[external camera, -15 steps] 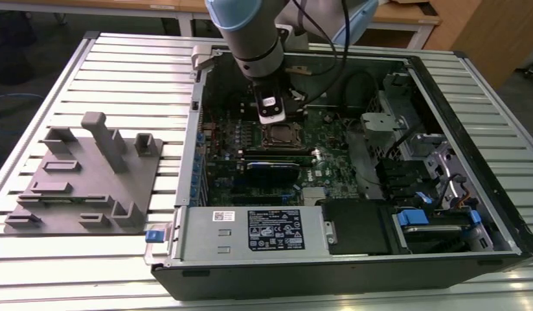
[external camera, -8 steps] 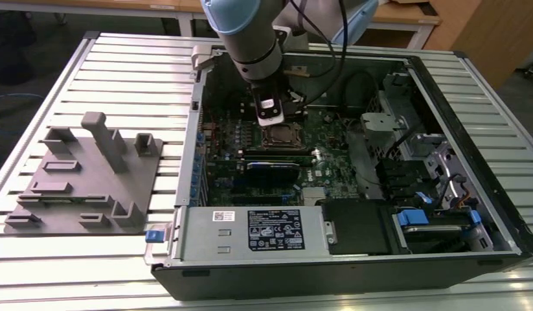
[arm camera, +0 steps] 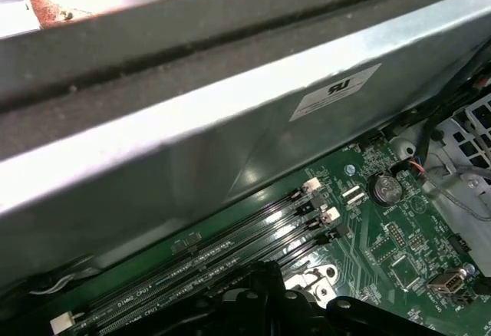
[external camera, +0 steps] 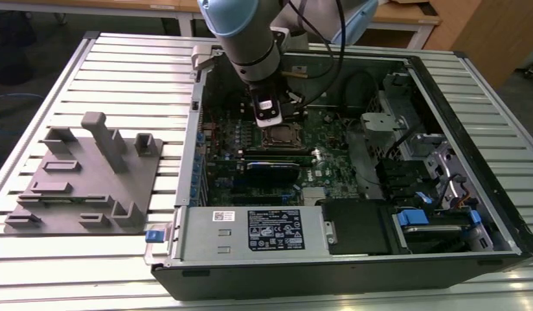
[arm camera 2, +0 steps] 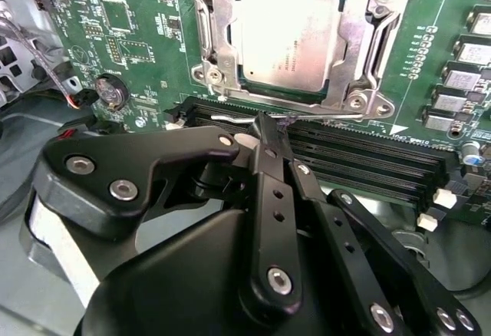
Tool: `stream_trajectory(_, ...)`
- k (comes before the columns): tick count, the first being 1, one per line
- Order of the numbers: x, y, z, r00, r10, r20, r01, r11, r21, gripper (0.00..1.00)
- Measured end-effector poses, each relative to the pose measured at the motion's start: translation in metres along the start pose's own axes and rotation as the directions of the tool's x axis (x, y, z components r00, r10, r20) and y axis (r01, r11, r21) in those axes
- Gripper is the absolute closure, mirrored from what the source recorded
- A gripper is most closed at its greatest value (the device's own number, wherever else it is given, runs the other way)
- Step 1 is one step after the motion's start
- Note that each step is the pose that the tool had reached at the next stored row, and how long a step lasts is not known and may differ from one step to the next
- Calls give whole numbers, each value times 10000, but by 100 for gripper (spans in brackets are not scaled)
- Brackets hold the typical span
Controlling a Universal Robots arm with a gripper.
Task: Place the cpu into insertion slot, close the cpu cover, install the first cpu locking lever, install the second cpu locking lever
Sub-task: 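Install the first cpu locking lever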
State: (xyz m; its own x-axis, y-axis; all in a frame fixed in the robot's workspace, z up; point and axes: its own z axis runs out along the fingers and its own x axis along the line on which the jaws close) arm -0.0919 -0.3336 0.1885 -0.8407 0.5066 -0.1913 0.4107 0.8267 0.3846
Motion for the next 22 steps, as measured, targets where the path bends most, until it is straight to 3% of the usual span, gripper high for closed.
stream_trajectory(5,0,0,1,10000,-6,5,6,10000,9,89)
stream_trajectory(22,-10,2,57,9999,-97,110,94,9997,226,89)
